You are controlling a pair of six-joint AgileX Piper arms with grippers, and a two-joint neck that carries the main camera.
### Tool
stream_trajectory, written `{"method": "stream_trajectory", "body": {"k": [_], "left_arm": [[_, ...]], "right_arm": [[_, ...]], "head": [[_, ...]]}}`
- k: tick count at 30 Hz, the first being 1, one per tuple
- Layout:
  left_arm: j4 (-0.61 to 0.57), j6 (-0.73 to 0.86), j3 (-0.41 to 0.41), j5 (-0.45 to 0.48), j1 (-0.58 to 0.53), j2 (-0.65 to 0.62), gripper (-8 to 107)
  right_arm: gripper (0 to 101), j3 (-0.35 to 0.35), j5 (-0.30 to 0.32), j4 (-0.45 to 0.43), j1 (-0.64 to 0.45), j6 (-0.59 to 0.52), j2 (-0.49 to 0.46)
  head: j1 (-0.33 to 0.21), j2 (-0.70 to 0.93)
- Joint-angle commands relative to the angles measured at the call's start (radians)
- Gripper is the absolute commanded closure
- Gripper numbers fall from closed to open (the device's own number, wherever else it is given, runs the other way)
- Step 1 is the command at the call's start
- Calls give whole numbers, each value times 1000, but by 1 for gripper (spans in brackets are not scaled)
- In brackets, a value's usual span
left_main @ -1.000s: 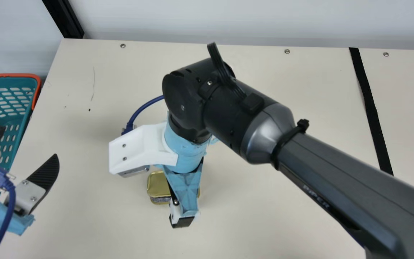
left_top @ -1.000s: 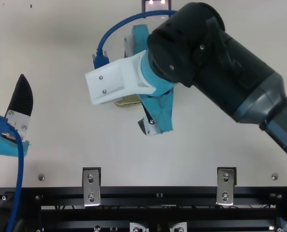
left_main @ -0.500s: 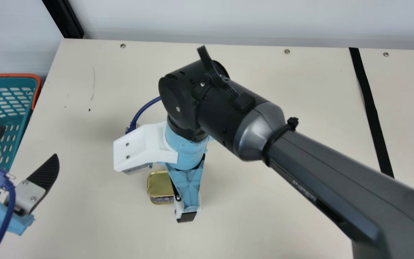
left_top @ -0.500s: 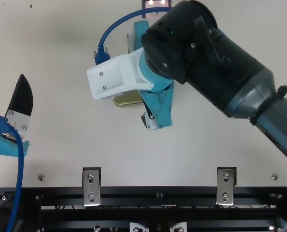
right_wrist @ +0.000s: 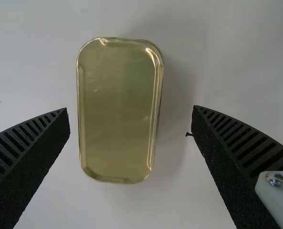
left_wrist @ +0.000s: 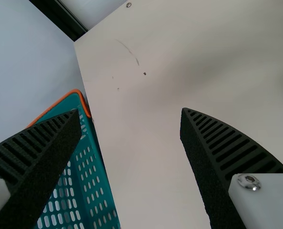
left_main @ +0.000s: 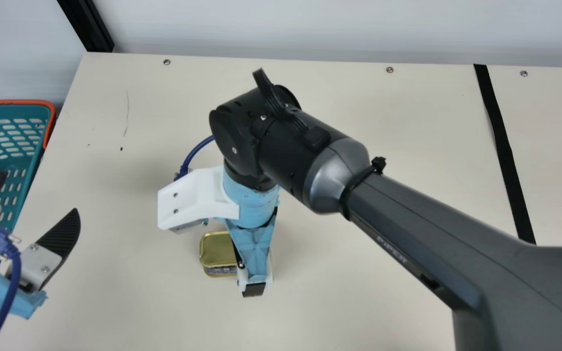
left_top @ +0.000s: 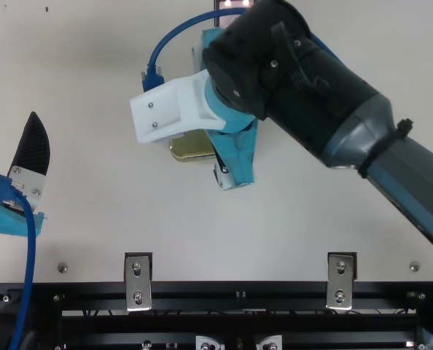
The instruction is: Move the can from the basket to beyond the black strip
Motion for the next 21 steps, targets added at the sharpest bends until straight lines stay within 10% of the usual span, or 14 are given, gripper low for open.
{"method": "stream_trajectory", "body": {"k": [1, 4, 5, 21], "left_arm": [[0, 0, 0, 0, 0, 0, 9], [0, 0, 0, 0, 0, 0, 9], [0, 0, 0, 0, 0, 0, 9], [0, 0, 0, 0, 0, 0, 9]], "right_arm": [[0, -7, 0, 8, 0, 5, 4], [0, -16, 0, 10, 2, 18, 14], [101, -20, 0, 9, 2, 25, 16], [101, -114, 0, 32, -45, 122, -3]], "head": [[0, -3], [0, -3], [0, -3], [0, -3]]}}
